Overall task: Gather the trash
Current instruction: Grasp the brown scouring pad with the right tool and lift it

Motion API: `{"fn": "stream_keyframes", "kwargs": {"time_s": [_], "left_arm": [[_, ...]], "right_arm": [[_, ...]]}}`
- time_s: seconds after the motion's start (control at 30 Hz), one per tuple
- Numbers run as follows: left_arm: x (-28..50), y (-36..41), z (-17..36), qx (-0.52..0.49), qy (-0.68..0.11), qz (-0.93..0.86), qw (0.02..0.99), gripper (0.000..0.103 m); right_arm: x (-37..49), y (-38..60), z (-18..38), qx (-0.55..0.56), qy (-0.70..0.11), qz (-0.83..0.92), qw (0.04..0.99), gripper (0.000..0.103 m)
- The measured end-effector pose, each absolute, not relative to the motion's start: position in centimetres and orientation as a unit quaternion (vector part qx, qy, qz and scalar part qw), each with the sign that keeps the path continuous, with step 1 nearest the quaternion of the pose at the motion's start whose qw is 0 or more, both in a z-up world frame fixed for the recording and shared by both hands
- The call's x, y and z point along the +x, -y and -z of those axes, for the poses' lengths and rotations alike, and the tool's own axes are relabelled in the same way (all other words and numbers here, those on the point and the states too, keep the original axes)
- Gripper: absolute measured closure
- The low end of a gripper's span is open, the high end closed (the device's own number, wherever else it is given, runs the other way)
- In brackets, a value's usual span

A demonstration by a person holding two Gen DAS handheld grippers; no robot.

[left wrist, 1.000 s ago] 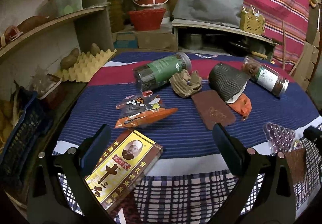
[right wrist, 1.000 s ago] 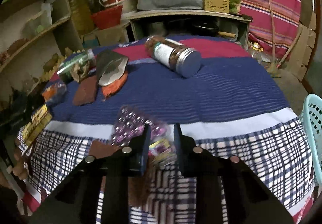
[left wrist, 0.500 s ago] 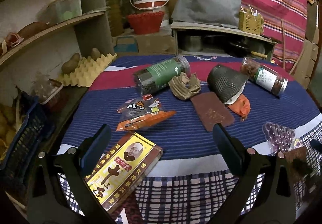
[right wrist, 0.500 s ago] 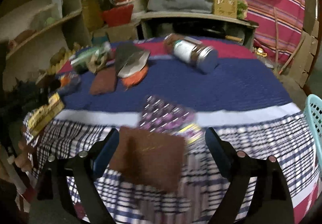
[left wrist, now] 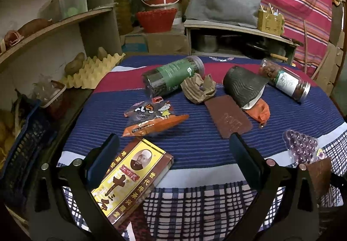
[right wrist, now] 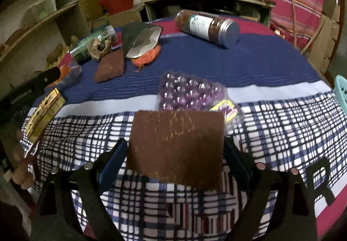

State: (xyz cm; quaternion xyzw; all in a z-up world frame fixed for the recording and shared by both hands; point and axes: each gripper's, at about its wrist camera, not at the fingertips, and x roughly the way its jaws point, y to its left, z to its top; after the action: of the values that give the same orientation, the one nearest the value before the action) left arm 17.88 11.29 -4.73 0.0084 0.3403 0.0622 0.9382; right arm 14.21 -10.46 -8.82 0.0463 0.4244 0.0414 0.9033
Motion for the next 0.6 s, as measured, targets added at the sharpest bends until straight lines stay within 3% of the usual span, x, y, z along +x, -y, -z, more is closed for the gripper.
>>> {"fn": "stream_keyframes", "kwargs": {"time_s": [0.6], "left_arm": [[18.3,-10.0,5.7,0.018,-0.361,-0.060,0.931,0.006]], "right_arm": [[14.0,10.7,7.5,0.038,-0.401,-0.049,0.914,0.020]]}}
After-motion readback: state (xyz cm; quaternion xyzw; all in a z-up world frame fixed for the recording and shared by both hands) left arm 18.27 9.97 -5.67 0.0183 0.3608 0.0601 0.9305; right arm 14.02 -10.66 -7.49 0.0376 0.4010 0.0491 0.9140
